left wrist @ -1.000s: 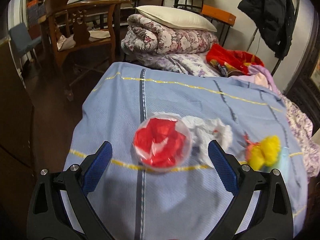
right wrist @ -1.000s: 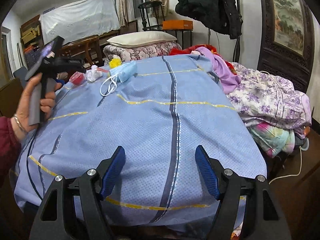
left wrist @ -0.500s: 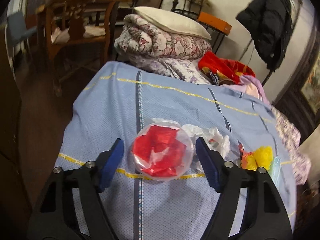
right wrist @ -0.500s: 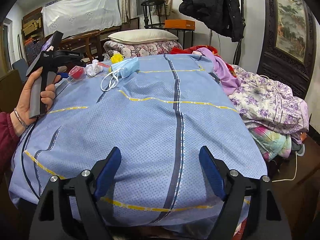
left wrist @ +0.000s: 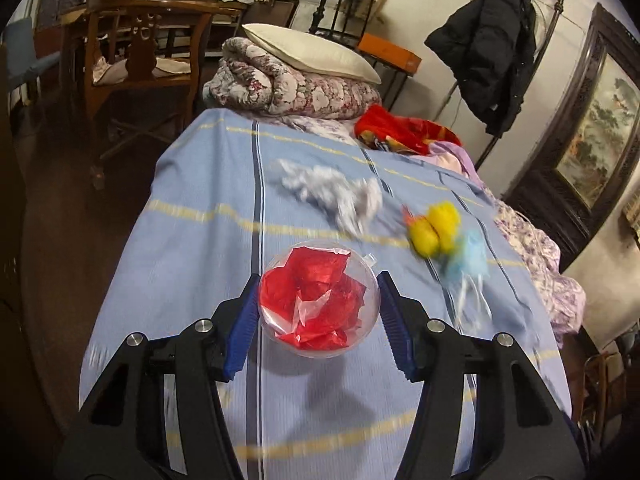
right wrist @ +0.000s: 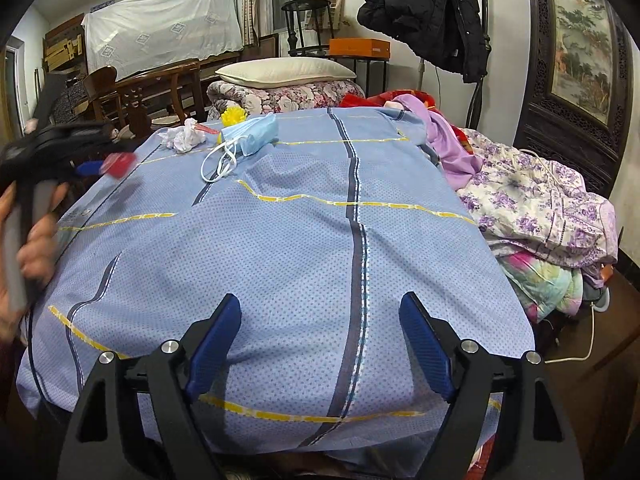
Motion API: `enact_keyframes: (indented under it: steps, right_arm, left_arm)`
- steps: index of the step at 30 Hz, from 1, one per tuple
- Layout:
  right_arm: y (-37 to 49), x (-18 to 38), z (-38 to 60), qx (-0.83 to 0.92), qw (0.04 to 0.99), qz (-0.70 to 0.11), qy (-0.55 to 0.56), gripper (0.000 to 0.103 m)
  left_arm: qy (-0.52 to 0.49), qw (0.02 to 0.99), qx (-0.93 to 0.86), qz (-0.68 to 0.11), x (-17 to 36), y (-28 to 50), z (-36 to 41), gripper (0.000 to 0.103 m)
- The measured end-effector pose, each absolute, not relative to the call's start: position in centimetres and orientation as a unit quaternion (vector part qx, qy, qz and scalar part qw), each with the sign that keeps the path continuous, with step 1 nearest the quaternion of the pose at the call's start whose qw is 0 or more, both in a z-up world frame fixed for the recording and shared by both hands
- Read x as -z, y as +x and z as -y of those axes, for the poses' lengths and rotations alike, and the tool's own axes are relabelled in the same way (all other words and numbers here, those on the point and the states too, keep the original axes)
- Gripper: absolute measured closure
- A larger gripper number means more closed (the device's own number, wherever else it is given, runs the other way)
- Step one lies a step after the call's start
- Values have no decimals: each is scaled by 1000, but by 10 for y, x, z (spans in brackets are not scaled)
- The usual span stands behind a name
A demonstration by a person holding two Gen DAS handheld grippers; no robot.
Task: Collect trash
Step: 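Grasp the clear cup filled with red tissue with the left tool, then grasp the blue face mask with the right tool while the left tool holds the cup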
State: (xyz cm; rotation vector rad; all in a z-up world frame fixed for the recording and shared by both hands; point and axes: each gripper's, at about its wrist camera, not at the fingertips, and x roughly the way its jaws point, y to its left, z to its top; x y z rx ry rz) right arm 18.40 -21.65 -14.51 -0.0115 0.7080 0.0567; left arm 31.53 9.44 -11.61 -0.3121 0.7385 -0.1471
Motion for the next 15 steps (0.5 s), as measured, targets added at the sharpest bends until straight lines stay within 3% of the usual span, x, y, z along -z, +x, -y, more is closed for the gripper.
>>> enact_keyframes:
  steps: [8,15]
  right_arm:
    - [183,143,219,-26,936,-350,0,23]
    - [215,87,207,-86,945,-312,42,23]
  left_arm:
    - [-105,917,41,-384,121,315,-80,46]
    - [-91,907,52,-407,130,321,-74,46]
